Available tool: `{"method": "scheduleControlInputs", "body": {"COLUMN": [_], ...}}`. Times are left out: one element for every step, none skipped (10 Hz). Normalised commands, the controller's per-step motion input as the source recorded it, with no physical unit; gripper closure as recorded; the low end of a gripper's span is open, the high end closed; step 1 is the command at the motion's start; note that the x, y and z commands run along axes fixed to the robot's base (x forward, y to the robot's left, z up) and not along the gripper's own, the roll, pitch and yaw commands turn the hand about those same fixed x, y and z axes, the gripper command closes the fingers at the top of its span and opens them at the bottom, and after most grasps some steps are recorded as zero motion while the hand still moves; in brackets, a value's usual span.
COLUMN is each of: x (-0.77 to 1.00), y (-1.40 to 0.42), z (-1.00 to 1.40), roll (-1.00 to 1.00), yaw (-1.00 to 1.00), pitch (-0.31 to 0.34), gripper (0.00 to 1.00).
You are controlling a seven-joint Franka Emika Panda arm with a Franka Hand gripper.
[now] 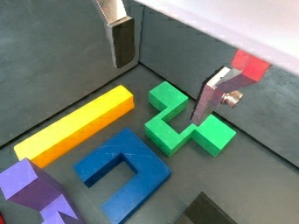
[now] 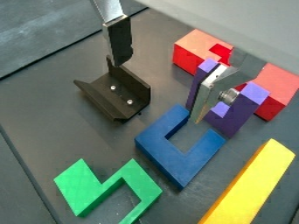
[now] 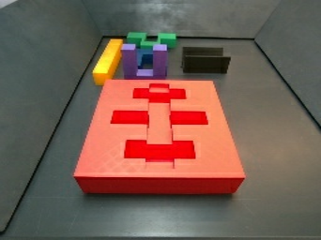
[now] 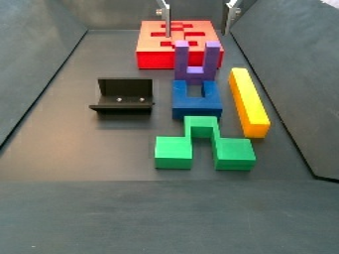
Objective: Pick up the purple object. Move up. Move to above the board. Insert the purple object.
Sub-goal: Pick up the purple object.
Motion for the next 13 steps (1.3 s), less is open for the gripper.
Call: {"method": "scheduleControlInputs", "body": {"x": [0.00, 0.00, 0.00, 0.11, 0.25, 0.58, 0.61, 0.54, 0.51, 0.34, 0.26, 0.15, 0.07], "y": [0.01, 0.05, 0.00, 0.00, -0.23, -0.51, -0.64, -0.72, -0.73, -0.79, -0.82, -0.84, -0.76], "z": [0.00, 0.00, 0.00, -0.09, -0.10, -0.17, -0.13, -0.22, -0.28, -0.31, -0.30, -0.32, -0.30], "roll": [-0.01, -0.05, -0.01, 0.00, -0.01, 0.02, 0.09, 0.14, 0.17, 0.22, 0.26, 0.30, 0.27], "yaw": [0.00, 0.00, 0.00, 0.00, 0.00, 0.00, 0.00, 0.00, 0.00, 0.00, 0.00, 0.00, 0.02], "pitch": [0.000, 0.000, 0.000, -0.003, -0.074, -0.027, 0.000, 0.000, 0.000, 0.000, 0.001, 0.011, 0.000], "gripper": [0.00, 0.00, 0.00, 0.00, 0.00, 0.00, 0.00, 0.00, 0.00, 0.00, 0.00, 0.00, 0.00]}}
